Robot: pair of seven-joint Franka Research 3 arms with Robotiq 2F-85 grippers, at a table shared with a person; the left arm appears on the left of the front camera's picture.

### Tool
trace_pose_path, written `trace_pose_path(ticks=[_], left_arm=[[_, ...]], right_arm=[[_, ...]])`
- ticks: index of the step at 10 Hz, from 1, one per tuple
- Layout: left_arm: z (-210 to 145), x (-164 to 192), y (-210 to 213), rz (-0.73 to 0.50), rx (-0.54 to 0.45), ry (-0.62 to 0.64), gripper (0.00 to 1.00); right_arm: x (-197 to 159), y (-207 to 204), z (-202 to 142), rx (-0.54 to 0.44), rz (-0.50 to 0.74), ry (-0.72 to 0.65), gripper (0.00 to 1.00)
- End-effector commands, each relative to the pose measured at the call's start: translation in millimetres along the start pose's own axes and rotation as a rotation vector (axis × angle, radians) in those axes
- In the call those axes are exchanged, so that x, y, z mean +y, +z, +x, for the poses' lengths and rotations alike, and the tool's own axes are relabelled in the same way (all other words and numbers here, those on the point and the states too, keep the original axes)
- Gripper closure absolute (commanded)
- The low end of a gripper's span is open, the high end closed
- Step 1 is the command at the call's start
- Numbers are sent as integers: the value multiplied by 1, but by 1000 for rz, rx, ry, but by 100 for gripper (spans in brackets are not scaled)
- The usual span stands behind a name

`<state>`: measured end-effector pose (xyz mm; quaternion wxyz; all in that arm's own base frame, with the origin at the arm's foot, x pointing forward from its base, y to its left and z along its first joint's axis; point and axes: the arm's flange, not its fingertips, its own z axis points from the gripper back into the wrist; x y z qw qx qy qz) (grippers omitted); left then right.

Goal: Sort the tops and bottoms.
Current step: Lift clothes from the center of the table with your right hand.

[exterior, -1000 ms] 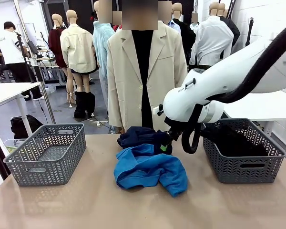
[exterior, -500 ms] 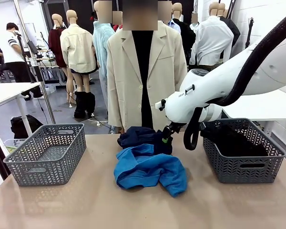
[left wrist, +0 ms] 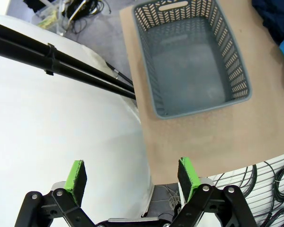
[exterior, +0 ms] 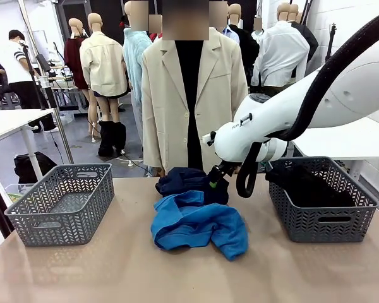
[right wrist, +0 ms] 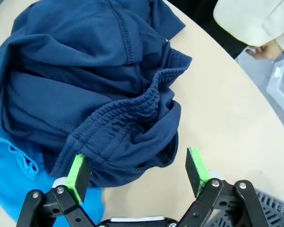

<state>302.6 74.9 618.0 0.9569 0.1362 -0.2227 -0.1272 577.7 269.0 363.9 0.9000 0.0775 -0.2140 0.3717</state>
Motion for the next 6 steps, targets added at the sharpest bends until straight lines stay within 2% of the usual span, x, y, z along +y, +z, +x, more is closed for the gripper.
trace_pose_path(ticks=[1, 2, 3, 6], left_arm=[[0, 2, -2, 12, -8, 11, 0], [0, 2, -2, 12, -8, 11, 0], [0, 2, -2, 12, -8, 11, 0], [0, 2, -2, 12, -8, 11, 0]], right_arm=[[-4, -6, 7, 0, 36, -30, 0], [-2, -8, 7, 0, 50, -29, 0], [-1, -6, 6, -7, 60, -32, 5], [0, -1, 4, -11, 59, -38, 64]])
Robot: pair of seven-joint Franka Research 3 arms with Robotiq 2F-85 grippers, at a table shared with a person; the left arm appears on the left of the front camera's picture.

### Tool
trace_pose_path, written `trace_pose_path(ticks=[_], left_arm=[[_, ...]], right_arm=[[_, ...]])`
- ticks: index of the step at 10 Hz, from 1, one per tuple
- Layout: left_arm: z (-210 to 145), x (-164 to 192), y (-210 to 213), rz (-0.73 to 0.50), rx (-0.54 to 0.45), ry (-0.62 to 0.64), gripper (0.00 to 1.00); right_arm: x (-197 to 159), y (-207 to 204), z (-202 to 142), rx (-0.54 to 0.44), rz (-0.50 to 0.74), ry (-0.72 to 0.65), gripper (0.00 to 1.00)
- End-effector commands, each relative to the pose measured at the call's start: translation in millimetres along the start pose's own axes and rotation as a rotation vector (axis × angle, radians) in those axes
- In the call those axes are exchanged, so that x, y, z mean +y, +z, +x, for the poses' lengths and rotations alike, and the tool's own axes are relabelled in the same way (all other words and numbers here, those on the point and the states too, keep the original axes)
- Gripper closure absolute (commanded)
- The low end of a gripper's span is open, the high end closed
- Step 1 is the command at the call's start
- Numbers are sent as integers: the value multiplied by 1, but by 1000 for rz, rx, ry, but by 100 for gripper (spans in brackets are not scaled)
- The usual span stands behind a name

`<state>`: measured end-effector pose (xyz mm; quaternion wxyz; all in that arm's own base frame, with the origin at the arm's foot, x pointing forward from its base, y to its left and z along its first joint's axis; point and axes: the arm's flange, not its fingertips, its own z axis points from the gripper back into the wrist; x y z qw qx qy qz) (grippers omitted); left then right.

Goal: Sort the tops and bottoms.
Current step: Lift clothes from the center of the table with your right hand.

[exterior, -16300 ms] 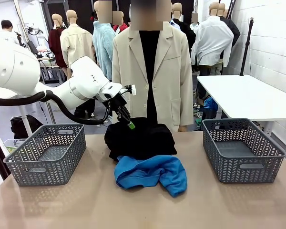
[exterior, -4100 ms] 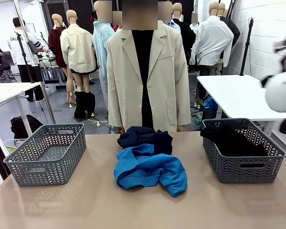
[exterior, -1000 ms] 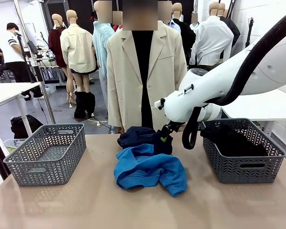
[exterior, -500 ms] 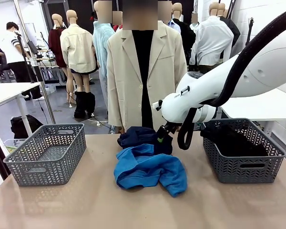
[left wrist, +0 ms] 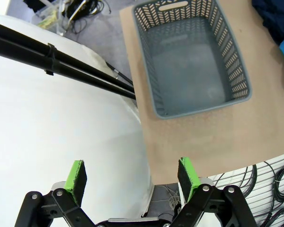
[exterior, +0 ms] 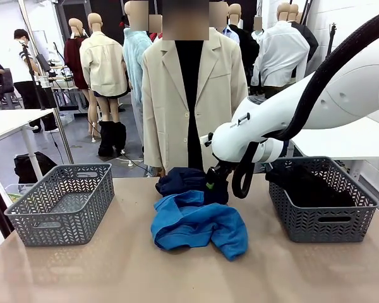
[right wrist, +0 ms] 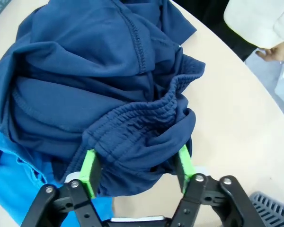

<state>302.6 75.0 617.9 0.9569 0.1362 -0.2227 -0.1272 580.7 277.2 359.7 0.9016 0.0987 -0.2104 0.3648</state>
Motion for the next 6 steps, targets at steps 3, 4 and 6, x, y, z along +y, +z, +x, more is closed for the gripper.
trace_pose_path(ticks=[3, 4, 6], left_arm=[[0, 2, -2, 12, -8, 11, 0], [0, 2, -2, 12, -8, 11, 0], [0, 2, -2, 12, -8, 11, 0]], right_arm=[[-3, 7, -4, 6, 23, -12, 100], [-2, 9, -4, 3, 25, -9, 100], [-2, 15, -6, -4, 20, -9, 100]])
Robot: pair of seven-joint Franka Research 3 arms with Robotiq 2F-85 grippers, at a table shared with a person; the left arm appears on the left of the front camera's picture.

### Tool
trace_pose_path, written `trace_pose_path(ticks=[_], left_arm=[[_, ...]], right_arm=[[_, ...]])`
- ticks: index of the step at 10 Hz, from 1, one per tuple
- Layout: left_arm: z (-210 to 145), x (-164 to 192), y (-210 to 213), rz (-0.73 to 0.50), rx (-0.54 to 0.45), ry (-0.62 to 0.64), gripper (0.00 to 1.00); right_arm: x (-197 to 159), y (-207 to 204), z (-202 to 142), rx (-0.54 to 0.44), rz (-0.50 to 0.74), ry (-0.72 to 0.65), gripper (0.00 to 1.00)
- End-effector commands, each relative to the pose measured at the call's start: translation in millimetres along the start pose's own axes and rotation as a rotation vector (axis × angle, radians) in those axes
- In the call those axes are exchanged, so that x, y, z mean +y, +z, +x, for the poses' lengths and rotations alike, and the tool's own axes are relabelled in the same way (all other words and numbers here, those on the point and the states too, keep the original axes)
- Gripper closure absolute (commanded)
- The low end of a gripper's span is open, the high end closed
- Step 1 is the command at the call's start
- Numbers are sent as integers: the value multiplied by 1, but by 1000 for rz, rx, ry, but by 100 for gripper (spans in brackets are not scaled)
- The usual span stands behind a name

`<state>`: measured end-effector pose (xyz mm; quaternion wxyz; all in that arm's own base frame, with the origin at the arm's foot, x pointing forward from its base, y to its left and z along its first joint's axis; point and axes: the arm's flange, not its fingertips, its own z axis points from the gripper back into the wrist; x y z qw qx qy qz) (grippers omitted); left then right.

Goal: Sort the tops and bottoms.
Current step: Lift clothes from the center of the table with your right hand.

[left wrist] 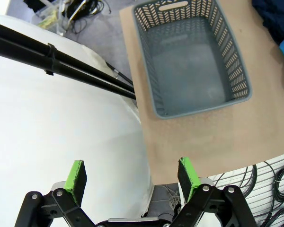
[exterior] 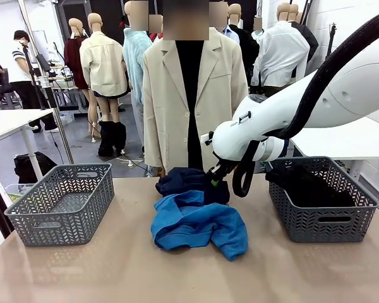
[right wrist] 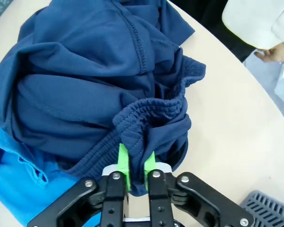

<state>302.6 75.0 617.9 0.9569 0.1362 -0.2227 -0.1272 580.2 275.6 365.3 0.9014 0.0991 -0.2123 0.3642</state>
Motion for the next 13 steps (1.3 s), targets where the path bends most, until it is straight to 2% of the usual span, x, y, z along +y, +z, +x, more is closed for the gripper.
trace_pose_path(ticks=[1, 5, 7, 10, 13], left_arm=[[0, 2, -2, 12, -8, 11, 0], [0, 2, -2, 12, -8, 11, 0], [0, 2, -2, 12, -8, 11, 0], [0, 2, -2, 12, -8, 11, 0], [0, 2, -2, 12, -8, 11, 0]], right_arm=[[0, 13, -8, 0, 17, -5, 100], [11, 50, -7, -20, -26, 4, 100], [20, 92, 5, -58, -44, 30, 100], [48, 155, 28, -102, -145, 111, 100], [75, 221, 57, -213, -187, 162, 100]])
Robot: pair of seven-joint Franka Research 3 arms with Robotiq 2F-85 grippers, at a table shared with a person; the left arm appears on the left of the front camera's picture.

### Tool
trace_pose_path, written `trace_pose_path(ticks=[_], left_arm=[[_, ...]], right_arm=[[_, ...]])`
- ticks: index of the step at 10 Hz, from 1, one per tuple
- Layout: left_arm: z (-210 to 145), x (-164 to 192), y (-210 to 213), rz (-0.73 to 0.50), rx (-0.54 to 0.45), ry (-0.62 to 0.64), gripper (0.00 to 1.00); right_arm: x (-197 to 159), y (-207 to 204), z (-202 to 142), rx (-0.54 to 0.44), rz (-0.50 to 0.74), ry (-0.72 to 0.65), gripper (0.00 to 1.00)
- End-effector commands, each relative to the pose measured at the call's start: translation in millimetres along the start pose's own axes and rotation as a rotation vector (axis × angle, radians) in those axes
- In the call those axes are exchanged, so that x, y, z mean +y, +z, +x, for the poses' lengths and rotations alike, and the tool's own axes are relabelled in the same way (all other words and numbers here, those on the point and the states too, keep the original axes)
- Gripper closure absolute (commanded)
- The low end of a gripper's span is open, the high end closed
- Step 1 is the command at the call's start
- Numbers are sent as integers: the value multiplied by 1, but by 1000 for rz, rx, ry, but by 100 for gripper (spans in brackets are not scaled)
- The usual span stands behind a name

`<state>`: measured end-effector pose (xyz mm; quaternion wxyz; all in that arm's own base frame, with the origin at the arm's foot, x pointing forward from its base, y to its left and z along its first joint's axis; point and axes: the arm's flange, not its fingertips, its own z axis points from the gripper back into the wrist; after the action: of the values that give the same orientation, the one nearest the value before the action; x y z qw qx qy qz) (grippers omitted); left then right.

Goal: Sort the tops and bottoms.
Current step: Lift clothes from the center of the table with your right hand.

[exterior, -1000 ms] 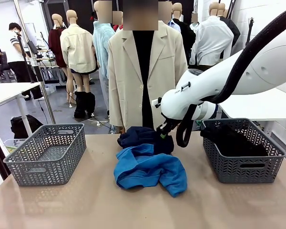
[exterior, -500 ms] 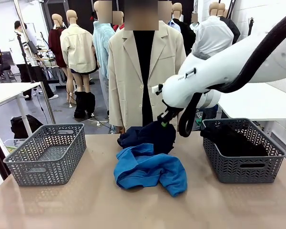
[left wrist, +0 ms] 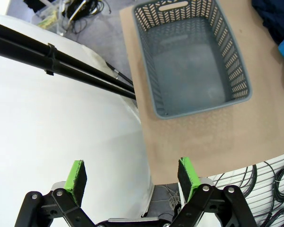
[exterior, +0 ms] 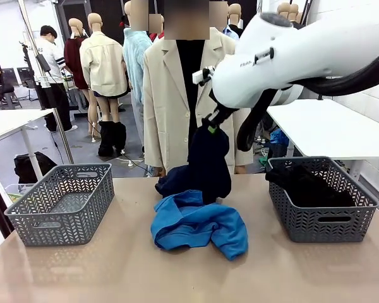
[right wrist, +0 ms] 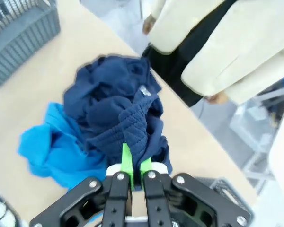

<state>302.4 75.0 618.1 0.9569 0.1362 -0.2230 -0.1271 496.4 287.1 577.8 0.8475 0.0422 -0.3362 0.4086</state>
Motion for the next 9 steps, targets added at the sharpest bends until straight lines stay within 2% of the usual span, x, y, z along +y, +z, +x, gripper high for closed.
trace_pose_path(ticks=[1, 2, 5, 9], left_arm=[[0, 2, -2, 12, -7, 10, 0], [0, 2, -2, 12, -7, 10, 0], [0, 2, -2, 12, -7, 10, 0], [0, 2, -2, 12, -7, 10, 0]], right_arm=[[3, 27, 26, -55, -54, -2, 100], [7, 59, 53, -111, -115, 0, 100], [14, 154, 118, -191, -195, -57, 100], [36, 234, 169, -242, -293, -143, 100]])
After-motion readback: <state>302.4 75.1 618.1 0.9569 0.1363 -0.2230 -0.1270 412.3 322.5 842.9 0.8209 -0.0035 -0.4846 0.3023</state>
